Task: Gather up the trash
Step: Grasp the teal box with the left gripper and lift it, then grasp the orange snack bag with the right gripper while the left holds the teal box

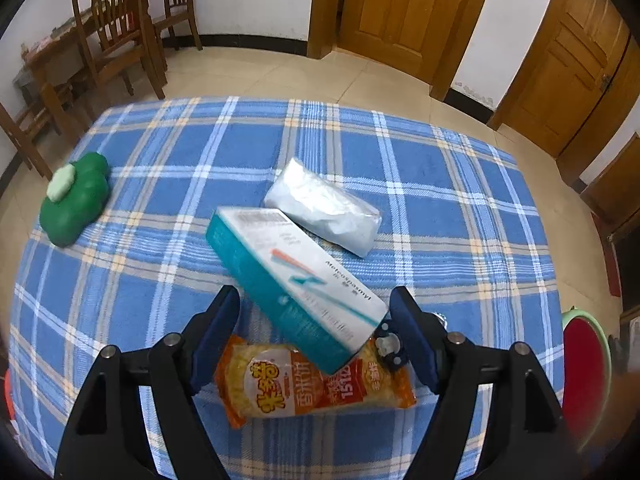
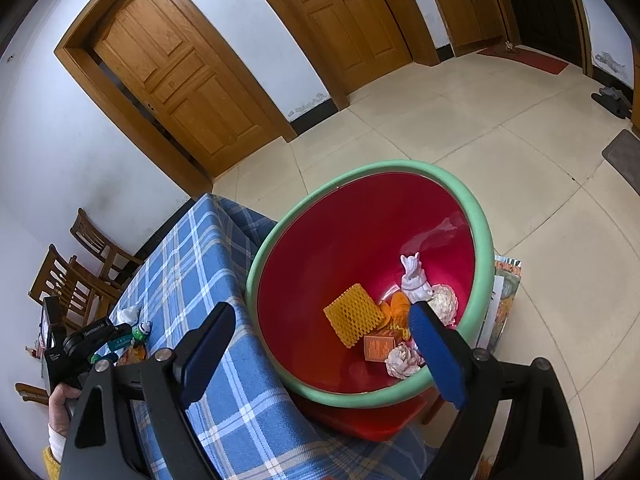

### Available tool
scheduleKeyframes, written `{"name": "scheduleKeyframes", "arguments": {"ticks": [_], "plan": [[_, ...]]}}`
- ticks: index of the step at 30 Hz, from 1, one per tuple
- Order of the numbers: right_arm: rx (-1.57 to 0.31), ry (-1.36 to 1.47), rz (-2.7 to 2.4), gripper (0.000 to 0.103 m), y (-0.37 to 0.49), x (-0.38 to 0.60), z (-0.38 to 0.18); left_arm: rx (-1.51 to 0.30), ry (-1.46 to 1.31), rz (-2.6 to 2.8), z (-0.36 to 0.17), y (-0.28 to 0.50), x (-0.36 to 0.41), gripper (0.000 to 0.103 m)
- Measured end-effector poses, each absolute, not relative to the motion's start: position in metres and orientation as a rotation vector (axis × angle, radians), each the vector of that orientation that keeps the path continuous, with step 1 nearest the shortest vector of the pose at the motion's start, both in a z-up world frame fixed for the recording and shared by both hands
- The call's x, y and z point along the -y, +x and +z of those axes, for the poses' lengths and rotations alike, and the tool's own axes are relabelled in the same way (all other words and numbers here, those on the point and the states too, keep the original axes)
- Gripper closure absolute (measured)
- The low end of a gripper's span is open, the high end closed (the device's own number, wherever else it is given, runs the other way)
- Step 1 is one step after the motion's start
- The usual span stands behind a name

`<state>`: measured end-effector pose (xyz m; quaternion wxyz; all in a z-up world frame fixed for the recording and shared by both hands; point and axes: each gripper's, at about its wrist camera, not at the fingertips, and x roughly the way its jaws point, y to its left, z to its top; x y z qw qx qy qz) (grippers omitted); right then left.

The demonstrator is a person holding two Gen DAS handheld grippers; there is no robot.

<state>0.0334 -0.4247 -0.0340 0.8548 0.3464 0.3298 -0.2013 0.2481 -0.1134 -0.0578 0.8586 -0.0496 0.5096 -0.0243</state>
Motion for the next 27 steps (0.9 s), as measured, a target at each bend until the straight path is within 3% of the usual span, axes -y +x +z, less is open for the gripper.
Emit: {"name": "scheduleKeyframes", "arguments": {"ticks": [4, 9, 11, 27], "plan": [[-0.697, 0.726, -0.421, 0.013, 0.034, 0.424, -0.035, -1.074, -0.134, -0.068, -0.062, 0.249, 0.110, 0.028], [-0.704, 0.727, -0.420, 0.013, 0.036, 0.423, -0.037, -1.063, -0.188, -0.109, -0.062, 0.245, 0.103, 0.065], [-0.706, 0.725, -0.418, 0.013, 0.036, 0.422, -0.038, -1.052, -0.207, -0.124, -0.061, 0.242, 0.099, 0.070], [-0.723, 0.632, -0.344, 0.013, 0.059, 0.379, -0.023, -0.936, -0.231, -0.211, -0.037, 0.186, 0.049, 0.077]]}}
